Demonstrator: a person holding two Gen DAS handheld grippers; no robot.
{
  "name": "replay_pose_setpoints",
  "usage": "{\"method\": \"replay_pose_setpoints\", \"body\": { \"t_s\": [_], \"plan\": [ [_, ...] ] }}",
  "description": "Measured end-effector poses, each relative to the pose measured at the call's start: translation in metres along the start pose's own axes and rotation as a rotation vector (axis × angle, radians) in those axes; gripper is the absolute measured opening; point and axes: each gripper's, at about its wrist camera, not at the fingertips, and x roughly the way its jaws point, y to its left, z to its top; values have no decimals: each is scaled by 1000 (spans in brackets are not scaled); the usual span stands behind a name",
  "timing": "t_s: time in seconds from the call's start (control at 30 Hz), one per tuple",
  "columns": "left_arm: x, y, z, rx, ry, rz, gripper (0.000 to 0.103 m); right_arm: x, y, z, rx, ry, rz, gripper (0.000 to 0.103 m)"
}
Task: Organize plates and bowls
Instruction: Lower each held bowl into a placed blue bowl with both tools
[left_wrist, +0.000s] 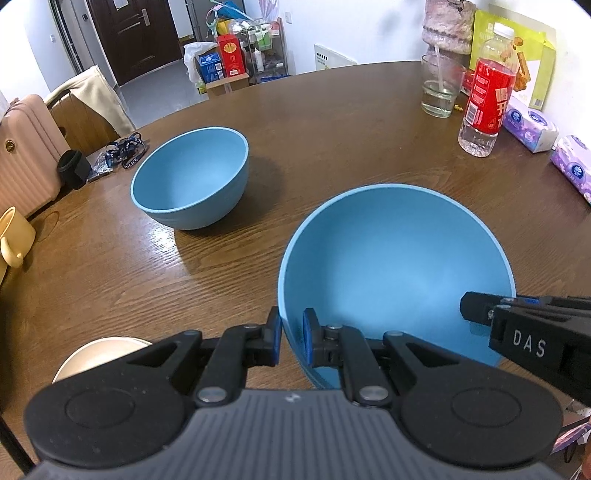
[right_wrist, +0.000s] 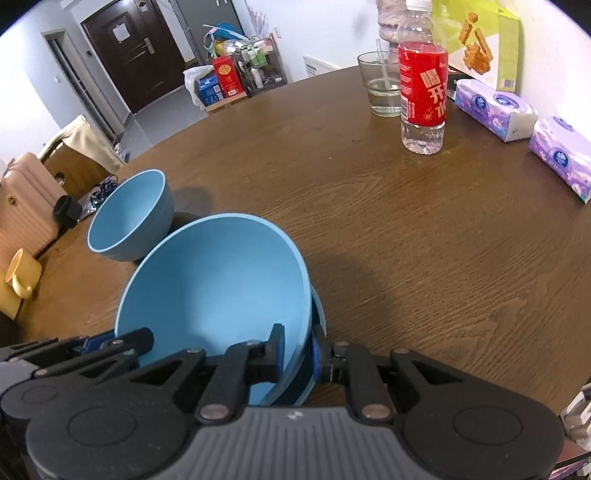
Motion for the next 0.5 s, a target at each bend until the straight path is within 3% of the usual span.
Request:
{"method": "replay_pose_setpoints", "body": {
  "t_s": [0.5],
  "plan": [
    [-1, 0, -1, -4, -2, -13, 12, -5, 11, 1, -115, 7, -53, 15]
  ]
}}
